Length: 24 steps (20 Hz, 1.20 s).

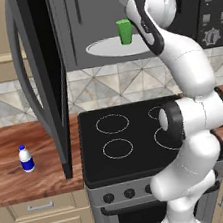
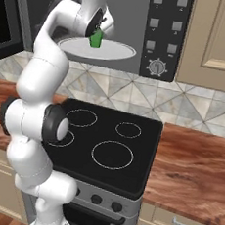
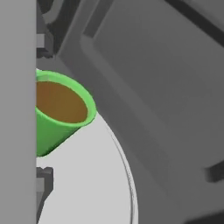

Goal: Place the microwavable item in the microwave. Then, close the microwave door and press the start button.

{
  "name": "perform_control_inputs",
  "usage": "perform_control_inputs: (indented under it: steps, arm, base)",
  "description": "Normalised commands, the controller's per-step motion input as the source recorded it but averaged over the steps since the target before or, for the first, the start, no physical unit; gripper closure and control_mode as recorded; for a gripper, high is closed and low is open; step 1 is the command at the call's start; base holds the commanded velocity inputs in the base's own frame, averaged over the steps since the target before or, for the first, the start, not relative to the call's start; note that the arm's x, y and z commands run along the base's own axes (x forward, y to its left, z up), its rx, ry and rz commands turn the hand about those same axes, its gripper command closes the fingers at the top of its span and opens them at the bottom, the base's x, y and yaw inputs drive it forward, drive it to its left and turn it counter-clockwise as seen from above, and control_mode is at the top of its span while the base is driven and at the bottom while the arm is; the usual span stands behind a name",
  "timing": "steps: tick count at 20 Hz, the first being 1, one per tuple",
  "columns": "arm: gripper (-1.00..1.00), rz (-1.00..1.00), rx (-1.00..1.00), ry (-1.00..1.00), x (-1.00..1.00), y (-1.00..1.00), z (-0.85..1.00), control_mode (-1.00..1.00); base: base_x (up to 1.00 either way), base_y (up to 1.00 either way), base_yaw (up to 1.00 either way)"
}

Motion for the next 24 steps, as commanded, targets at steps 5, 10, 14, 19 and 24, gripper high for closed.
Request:
perform_control_inputs:
  steps: [5,10,14,19,24]
  arm:
    - [-1.0,0.0,-0.05,-0.12,-0.99,0.01,-0.49,-1.0]
    - [-1.0,0.01,-0.1,-0.05,-0.84,0.03,-0.92,-1.0]
    - [-1.0,0.0,-0.08,-0.18,-1.0,0.0,-0.34,-1.0]
    - [-1.0,0.0,-0.1,-0.25,-1.0,0.0,0.0,-1.0]
    - [-1.0,0.0,-0.15,-0.23,-0.98,0.0,0.02,-1.0]
  base:
    - [0.0,0.0,0.0]
    - [0.0,0.0,0.0]
    - [0.0,0.0,0.0]
    - [0.0,0.0,0.0]
    - [0.0,0.0,0.0]
